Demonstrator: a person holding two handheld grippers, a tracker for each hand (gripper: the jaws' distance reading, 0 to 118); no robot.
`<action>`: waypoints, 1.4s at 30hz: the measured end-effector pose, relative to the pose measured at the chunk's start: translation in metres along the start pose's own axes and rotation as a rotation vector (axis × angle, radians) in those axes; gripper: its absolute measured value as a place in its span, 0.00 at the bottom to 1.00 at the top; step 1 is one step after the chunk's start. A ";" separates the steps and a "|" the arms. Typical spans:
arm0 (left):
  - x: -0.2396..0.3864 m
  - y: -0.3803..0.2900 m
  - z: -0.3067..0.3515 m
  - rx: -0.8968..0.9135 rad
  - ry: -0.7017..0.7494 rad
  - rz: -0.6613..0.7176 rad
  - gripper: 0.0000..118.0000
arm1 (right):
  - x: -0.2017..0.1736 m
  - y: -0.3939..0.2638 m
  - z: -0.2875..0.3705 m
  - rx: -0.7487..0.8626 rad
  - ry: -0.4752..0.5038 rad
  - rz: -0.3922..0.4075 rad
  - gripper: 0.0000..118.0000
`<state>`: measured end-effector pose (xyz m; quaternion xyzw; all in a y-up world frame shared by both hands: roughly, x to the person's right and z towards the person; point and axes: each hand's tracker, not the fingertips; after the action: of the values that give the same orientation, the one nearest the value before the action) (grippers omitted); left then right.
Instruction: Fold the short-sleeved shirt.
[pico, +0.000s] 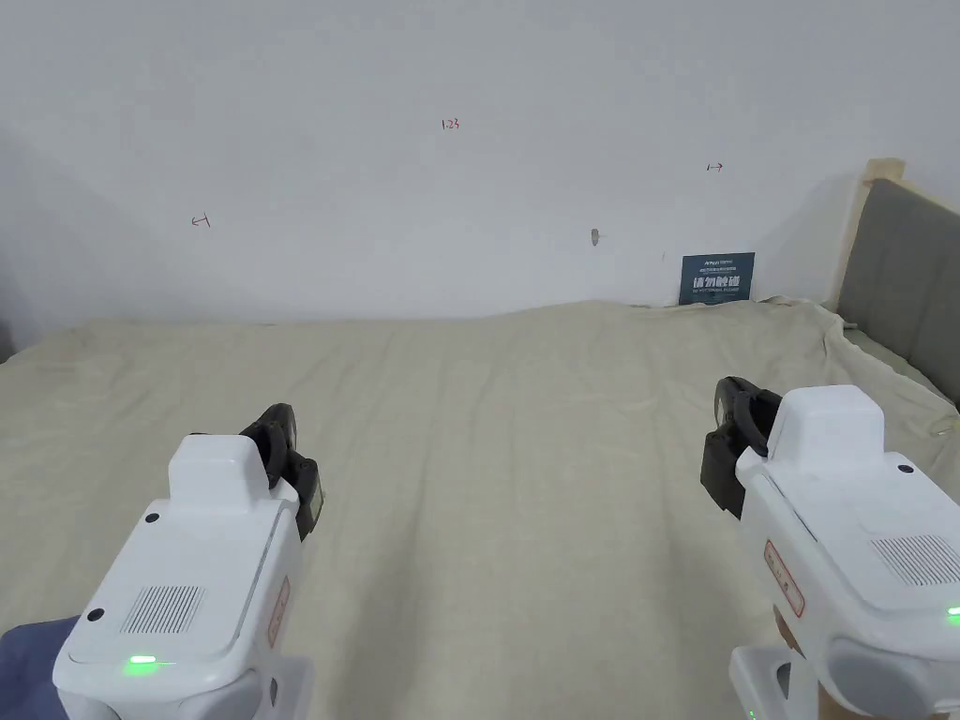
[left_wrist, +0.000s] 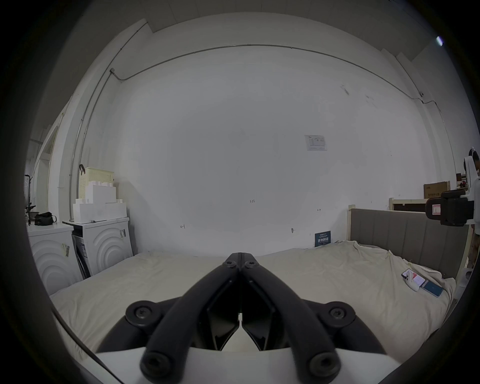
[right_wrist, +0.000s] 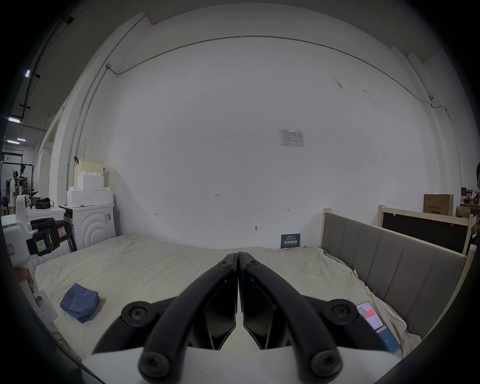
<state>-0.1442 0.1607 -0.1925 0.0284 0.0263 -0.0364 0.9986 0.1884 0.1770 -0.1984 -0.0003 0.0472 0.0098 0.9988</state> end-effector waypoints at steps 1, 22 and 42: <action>0.000 0.000 0.000 0.000 0.000 0.002 0.00 | 0.000 0.000 0.000 0.001 0.001 -0.001 0.00; 0.001 0.003 -0.001 0.008 -0.005 -0.004 0.00 | -0.001 0.004 0.000 0.011 0.002 0.005 0.00; -0.001 0.005 0.003 0.039 0.006 0.044 0.05 | 0.000 0.004 0.003 0.003 -0.009 0.004 0.08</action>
<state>-0.1446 0.1653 -0.1897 0.0485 0.0282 -0.0151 0.9983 0.1882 0.1805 -0.1949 0.0014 0.0426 0.0116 0.9990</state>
